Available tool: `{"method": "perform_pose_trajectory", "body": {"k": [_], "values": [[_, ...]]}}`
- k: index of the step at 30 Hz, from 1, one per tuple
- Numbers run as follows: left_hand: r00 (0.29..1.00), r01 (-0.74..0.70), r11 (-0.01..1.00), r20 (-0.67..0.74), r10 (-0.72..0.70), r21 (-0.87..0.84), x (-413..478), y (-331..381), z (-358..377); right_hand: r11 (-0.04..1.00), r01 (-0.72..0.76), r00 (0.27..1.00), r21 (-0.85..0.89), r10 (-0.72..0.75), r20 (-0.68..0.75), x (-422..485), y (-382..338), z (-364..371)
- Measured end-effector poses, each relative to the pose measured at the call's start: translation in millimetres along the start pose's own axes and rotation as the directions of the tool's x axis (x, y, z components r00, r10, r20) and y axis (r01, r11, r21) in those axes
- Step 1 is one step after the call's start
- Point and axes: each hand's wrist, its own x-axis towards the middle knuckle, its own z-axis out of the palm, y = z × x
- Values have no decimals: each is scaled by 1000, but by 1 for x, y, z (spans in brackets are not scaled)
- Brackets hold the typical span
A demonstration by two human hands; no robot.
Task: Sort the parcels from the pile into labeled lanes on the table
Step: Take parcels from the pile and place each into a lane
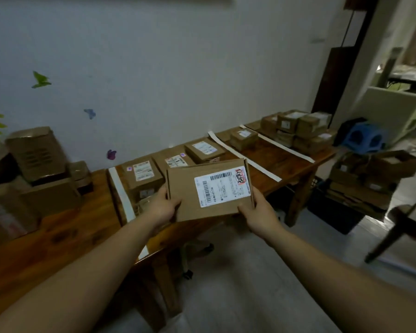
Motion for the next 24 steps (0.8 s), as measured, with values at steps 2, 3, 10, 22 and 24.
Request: {"method": "perform_pose_trajectory", "body": {"k": [2,3,10,22,24], "values": [[1000,7,998,1,-7,69,10,-4,15,998,-58,998,-31,57,-25,13,12,-7],[1000,16,995,9,-17,100,17,-6,21,996,-78,997,-36,77,-32,20,18,-9],[995,77,980,48,-87,185,92,-1,60,976,-217,975,-32,218,52,89,52,-19],[994,79,997,75,-77,-15,241,72,116,928,-343,939,147,335,82,234,68,-88],[988,150,978,71,-141,-144,255,79,136,925,-322,947,201,314,71,257,70,-94]]}}
